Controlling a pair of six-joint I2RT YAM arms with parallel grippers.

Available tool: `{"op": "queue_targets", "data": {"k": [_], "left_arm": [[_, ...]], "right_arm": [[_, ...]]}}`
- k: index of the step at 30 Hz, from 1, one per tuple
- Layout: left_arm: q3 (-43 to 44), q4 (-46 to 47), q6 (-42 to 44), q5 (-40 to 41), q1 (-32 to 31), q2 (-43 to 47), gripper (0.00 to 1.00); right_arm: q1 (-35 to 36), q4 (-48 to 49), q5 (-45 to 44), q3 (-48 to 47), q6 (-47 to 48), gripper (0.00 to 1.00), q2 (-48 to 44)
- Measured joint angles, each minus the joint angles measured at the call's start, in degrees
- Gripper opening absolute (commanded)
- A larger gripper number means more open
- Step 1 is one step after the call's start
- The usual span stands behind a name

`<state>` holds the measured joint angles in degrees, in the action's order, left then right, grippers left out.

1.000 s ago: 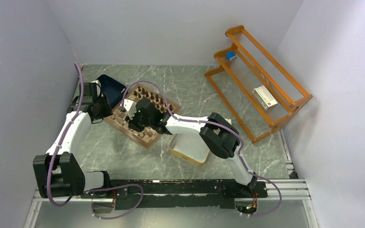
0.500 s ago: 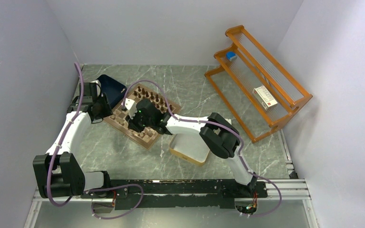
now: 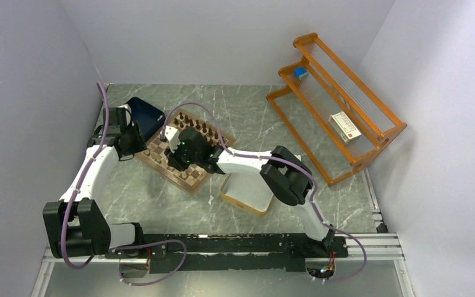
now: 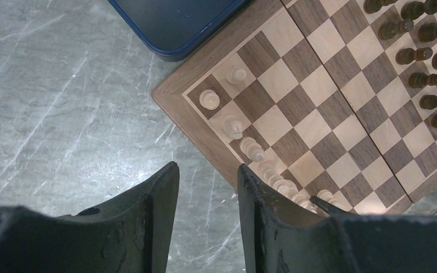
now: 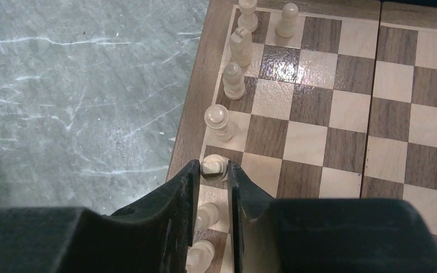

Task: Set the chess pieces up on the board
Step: Adjust the chess piece on the chessboard.

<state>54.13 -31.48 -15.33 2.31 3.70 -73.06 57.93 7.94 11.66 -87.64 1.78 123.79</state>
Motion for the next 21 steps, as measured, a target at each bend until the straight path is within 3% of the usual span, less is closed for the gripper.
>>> {"op": "queue_targets", "data": {"k": [12,17,18,19,20,21], "left_arm": [[0.00,0.00,0.00,0.00,0.00,0.00,0.47],[0.00,0.00,0.00,0.00,0.00,0.22,0.48],[0.00,0.00,0.00,-0.02,0.00,0.35,0.53],[0.00,0.00,0.00,-0.11,0.00,0.66,0.79],[0.00,0.02,0.11,-0.35,0.00,1.01,0.97],[0.00,0.07,0.66,-0.66,0.00,1.46,0.99]], "right_arm": [[-0.81,-0.09,2.32,0.02,-2.86,0.34,0.00],[-1.36,-0.07,3.37,0.09,-4.68,0.46,-0.02],[-1.57,-0.11,3.63,0.22,-5.18,0.49,-0.20],[-1.86,-0.15,3.93,0.46,-5.68,0.50,-0.46],[-2.14,-0.22,4.22,0.66,-6.08,0.52,-0.85],[-2.51,-0.59,4.46,0.92,-6.54,0.54,-1.49]]}}
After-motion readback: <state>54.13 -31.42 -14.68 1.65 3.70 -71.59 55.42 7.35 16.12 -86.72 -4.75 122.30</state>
